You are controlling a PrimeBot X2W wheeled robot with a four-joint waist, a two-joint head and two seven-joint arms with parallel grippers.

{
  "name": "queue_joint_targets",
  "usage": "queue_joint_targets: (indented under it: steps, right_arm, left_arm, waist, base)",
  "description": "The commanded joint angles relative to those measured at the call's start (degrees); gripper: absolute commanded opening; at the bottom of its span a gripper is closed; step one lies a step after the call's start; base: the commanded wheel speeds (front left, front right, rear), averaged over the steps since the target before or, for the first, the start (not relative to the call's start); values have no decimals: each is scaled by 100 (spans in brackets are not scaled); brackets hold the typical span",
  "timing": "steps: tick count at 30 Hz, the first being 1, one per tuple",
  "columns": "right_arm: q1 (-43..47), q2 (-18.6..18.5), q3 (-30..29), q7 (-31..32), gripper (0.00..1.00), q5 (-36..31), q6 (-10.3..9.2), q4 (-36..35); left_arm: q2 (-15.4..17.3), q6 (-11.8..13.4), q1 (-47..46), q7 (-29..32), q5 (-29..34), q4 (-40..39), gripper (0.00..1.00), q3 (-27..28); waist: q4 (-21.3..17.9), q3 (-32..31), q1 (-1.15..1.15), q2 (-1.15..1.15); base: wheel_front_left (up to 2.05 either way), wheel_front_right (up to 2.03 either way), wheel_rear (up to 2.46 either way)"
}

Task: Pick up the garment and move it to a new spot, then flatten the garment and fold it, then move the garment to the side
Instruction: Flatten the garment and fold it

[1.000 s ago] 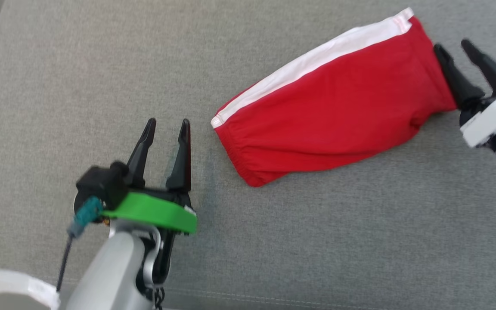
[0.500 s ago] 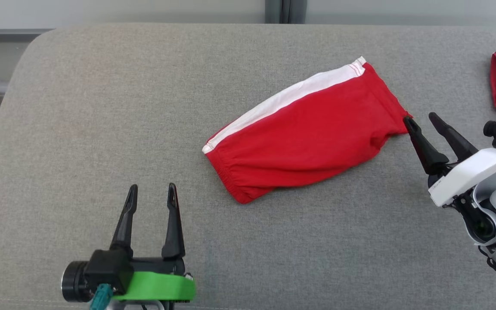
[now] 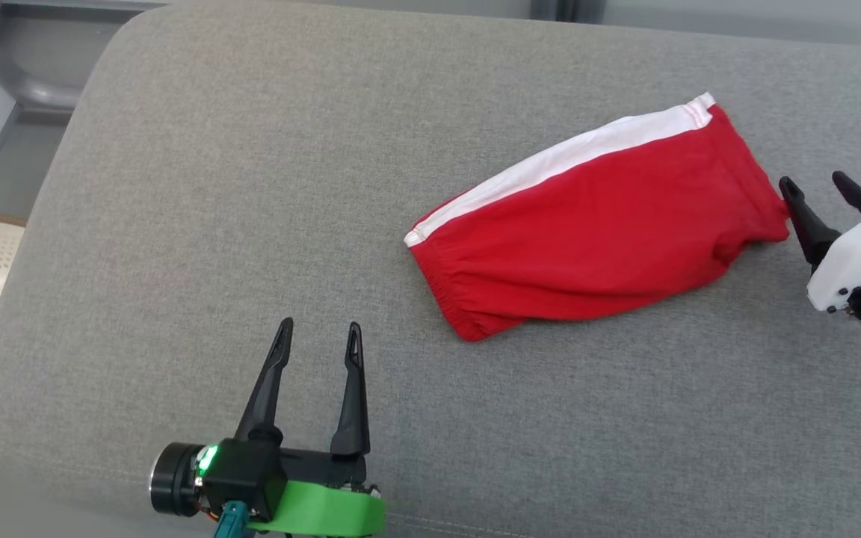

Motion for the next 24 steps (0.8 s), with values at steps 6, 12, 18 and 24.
queue_joint_targets:
  steps: [6,12,18,24]
  right_arm:
    - [-761,35,203,513,100,-375,1,735]
    - [-1121,60,362,826,100,-339,0,1051]
    - [-1135,134,640,1194,80,-275,1,1269]
    - [-1053,111,677,977,0,-133,-10,1398]
  left_arm:
    - [-5,76,-311,0,-160,34,100,-295]
    - [-6,133,-452,0,-214,94,100,-486]
    - [-6,167,-532,0,-244,154,100,-557]
    - [-6,156,-564,0,-153,204,100,-466]
  waist:
    - [528,597,0,0]
    - [685,774,0,0]
    - [702,828,0,0]
    - [451,744,0,0]
  base:
    - [0,0,0]
    - [0,0,0]
    - [0,0,0]
    - [0,0,0]
